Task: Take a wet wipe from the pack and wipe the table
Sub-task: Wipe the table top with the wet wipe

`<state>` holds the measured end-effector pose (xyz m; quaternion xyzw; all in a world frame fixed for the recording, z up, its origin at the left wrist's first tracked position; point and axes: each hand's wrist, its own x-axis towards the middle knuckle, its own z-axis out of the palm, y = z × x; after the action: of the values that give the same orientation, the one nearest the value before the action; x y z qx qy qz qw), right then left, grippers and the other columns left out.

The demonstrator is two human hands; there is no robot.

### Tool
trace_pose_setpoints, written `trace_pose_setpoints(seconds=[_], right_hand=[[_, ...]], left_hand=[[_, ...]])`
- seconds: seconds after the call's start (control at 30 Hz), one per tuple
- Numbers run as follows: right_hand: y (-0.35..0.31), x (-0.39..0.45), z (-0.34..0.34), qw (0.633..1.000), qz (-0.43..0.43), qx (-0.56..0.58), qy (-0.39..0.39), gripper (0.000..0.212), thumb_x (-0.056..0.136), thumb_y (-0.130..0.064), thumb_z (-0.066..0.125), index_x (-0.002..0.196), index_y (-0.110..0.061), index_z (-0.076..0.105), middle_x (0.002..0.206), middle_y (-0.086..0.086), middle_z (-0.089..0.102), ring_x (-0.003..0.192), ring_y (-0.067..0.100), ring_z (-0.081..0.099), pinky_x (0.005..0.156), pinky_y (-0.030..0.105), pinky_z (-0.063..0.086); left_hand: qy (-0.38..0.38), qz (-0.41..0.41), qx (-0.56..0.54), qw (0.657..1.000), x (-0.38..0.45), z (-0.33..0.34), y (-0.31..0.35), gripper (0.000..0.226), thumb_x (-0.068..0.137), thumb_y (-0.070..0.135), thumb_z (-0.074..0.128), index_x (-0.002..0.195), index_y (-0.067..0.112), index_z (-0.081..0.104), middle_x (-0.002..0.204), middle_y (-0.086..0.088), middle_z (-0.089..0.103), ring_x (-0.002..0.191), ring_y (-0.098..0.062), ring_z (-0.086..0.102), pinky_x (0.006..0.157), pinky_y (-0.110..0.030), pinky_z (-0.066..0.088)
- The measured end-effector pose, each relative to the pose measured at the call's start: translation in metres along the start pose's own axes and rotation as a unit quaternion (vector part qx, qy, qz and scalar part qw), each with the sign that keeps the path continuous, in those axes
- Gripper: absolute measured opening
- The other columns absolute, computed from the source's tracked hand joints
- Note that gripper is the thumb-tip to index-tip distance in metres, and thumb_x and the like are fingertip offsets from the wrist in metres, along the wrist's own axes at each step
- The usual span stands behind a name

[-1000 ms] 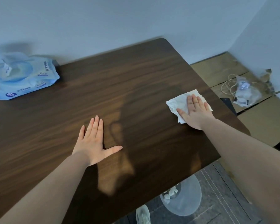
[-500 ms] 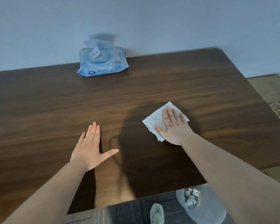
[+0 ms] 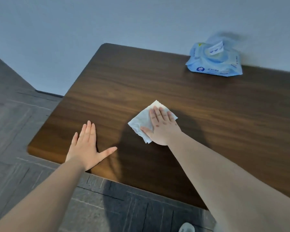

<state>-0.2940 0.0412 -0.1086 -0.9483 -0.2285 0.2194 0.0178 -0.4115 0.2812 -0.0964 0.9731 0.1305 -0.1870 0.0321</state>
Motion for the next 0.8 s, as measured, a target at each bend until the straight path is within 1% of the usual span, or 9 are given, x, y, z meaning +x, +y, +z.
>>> trace_pose_setpoints(seconds=[0.23,0.4,0.6,0.8], right_hand=[[-0.087,0.05,-0.007,0.997,-0.073,-0.013,0.005,0.08,0.091,-0.067,0.009,0.149,-0.016,-0.013,0.16,0.003,-0.016,0.145,0.021,-0.018,0.118,0.044,-0.008],[-0.13,0.073,-0.011,0.995,-0.1,0.006,0.019,0.079,0.092,-0.064,0.012,0.15,-0.016,-0.01,0.16,0.003,-0.012,0.146,0.022,-0.015,0.118,0.044,-0.008],[-0.135,0.082,-0.013,0.994,-0.109,0.004,0.022,0.077,0.092,-0.063,0.01,0.15,-0.017,-0.01,0.16,0.003,-0.013,0.146,0.02,-0.015,0.118,0.043,-0.008],[-0.109,0.06,-0.008,0.995,-0.094,-0.005,0.016,0.077,0.092,-0.065,0.009,0.15,-0.018,-0.013,0.16,0.002,-0.015,0.146,0.019,-0.015,0.119,0.042,-0.007]], left_hand=[[0.015,0.0,-0.031,0.999,0.003,0.005,-0.002,0.122,0.059,0.093,0.014,0.148,0.015,-0.015,0.159,-0.001,-0.017,0.145,-0.017,-0.015,0.117,-0.042,-0.004],[0.015,-0.007,-0.04,0.999,0.001,0.002,-0.002,0.117,0.062,0.091,0.014,0.147,0.017,-0.018,0.159,0.0,-0.015,0.145,-0.016,-0.016,0.118,-0.041,-0.006],[0.022,0.001,-0.026,0.999,0.002,0.005,-0.003,0.114,0.063,0.09,0.013,0.147,0.019,-0.019,0.159,0.0,-0.015,0.144,-0.016,-0.017,0.116,-0.041,-0.007],[0.026,0.006,-0.046,0.999,0.001,0.005,-0.001,0.117,0.065,0.09,0.023,0.149,0.016,-0.012,0.16,-0.001,-0.011,0.146,-0.017,-0.012,0.117,-0.041,-0.004]])
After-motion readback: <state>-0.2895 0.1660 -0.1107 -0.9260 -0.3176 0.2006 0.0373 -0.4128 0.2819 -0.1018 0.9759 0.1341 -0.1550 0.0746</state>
